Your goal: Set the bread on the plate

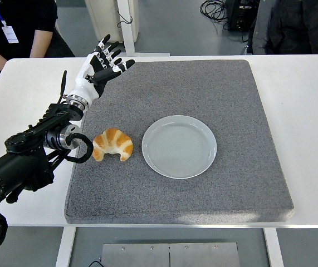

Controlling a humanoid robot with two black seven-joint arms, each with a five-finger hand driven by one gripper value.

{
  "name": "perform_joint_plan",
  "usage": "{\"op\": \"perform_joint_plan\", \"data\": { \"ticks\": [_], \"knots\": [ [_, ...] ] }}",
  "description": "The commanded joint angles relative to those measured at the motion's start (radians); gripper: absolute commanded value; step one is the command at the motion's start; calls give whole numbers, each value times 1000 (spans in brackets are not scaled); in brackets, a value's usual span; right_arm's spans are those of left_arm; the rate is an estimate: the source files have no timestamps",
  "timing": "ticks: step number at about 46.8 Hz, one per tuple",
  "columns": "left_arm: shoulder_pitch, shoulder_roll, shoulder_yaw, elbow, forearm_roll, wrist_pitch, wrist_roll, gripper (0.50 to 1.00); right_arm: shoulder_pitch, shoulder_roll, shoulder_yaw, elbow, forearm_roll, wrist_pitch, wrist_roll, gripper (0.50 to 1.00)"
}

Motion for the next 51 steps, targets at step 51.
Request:
{"op": "perform_joint_plan", "data": {
  "ticks": [51],
  "knots": [
    [-17, 109, -7, -237, -72, 150, 101, 965, 1, 0, 1, 0, 0, 0, 0, 1000]
  ]
}}
